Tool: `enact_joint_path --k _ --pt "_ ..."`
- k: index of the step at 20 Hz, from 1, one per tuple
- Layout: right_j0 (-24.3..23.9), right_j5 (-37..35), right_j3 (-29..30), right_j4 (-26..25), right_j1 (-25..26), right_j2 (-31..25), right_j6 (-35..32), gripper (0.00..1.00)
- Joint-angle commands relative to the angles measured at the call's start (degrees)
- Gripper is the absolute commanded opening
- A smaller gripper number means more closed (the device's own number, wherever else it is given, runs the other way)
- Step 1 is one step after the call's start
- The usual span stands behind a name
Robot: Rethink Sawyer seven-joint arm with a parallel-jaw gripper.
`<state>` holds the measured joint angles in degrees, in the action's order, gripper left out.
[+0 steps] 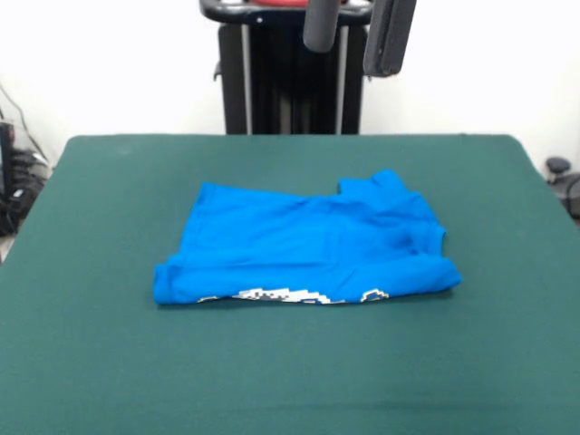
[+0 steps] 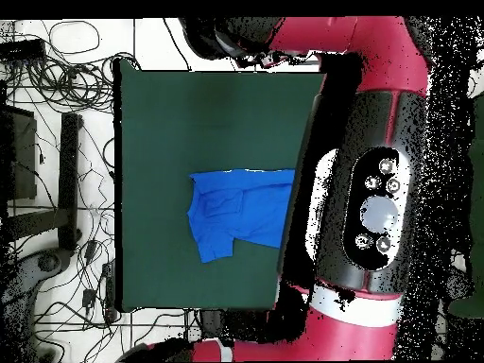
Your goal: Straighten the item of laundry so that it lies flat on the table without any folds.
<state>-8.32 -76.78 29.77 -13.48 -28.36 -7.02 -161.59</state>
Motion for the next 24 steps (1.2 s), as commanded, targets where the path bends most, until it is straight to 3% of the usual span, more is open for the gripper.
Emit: enact_joint_path --k 1,24 --pt "0.4 2.1 13.2 -0.4 2.0 -3.1 17.1 1.0" --pt "1.0 -0.5 11.8 0.3 5.8 -2.4 6.5 1.0"
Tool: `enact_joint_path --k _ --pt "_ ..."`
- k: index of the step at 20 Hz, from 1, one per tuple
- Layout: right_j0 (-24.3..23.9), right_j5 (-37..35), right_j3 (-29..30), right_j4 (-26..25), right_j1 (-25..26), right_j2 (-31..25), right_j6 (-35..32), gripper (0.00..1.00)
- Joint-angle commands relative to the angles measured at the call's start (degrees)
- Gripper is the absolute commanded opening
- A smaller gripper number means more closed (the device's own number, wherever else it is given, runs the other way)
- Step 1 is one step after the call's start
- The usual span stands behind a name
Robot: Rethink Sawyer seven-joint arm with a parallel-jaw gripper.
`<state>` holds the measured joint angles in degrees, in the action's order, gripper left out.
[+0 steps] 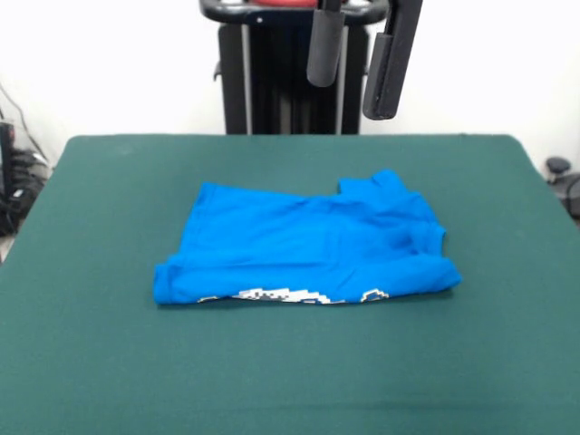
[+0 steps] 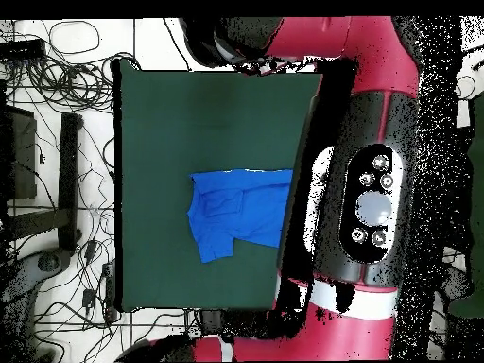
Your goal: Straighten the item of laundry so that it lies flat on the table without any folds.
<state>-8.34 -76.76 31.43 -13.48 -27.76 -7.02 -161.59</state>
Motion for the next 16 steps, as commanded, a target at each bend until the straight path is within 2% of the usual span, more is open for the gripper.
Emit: enact_joint_path --k 1,16 --pt "1.0 -0.5 10.1 0.4 5.4 -2.5 6.7 1.0" --pt "1.4 1.9 11.8 0.8 8.2 -2.4 4.3 1.0"
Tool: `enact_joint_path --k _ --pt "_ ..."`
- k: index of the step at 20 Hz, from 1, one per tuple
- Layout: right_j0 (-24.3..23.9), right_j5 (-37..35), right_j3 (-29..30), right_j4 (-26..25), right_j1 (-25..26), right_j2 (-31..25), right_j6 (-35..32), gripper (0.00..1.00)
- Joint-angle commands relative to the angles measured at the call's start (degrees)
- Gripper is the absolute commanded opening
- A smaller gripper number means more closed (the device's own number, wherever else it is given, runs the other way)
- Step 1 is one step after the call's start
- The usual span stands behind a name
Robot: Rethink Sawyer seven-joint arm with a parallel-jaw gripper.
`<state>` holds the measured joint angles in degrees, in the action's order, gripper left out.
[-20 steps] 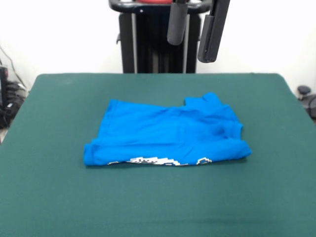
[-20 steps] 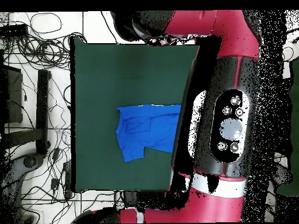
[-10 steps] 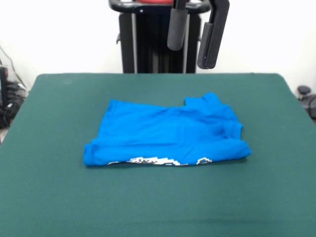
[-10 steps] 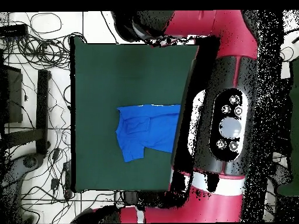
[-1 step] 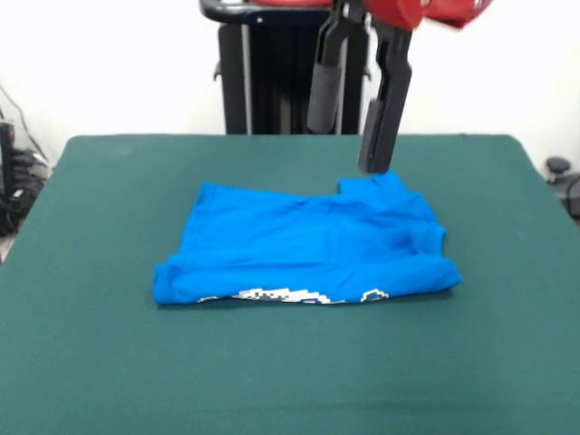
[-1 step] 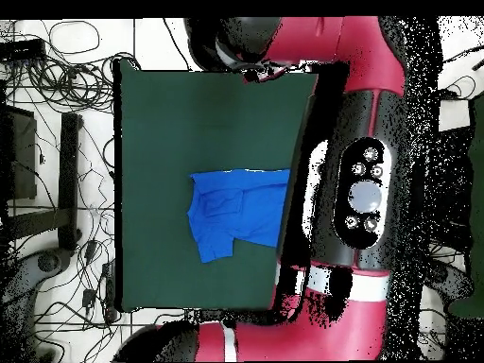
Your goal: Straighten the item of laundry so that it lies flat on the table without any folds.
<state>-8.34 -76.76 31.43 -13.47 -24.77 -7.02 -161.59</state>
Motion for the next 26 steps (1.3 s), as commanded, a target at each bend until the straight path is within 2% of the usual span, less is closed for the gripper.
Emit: enact_joint_path --k 1,17,26 --pt "1.4 2.0 12.0 0.8 5.1 -2.3 4.4 1.0" --pt "1.3 1.4 14.0 1.8 3.1 -2.3 5.3 1.0" --pt "0.9 3.4 15.2 1.8 3.2 -2.7 5.8 1.0"
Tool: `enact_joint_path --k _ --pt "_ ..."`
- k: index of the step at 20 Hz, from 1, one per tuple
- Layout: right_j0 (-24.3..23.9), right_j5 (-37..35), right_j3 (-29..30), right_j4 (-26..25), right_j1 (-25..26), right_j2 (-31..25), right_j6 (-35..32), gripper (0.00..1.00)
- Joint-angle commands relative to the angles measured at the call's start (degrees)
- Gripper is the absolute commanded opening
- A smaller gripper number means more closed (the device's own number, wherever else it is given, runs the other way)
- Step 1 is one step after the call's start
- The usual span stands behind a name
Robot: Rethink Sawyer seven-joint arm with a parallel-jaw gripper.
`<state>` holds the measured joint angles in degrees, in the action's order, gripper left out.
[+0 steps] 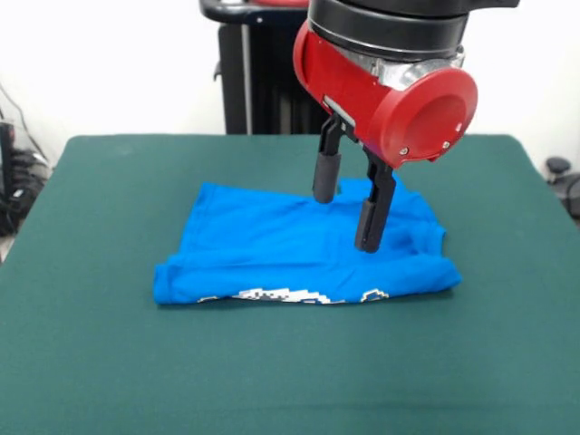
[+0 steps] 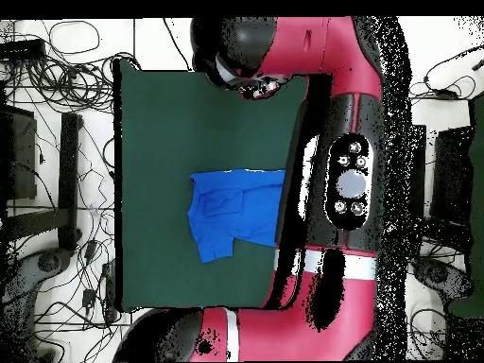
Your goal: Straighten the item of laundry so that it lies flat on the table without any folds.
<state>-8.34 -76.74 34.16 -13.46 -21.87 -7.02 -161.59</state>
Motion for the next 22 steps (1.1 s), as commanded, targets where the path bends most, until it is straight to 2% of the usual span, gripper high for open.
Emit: enact_joint_path --k 1,12,22 --pt "1.0 3.7 12.9 1.9 0.1 -2.8 5.8 1.0" --pt "1.1 5.5 15.9 2.1 -1.0 -2.5 5.0 1.0" --pt "1.7 2.7 17.2 2.8 -2.7 -1.2 3.2 1.0"
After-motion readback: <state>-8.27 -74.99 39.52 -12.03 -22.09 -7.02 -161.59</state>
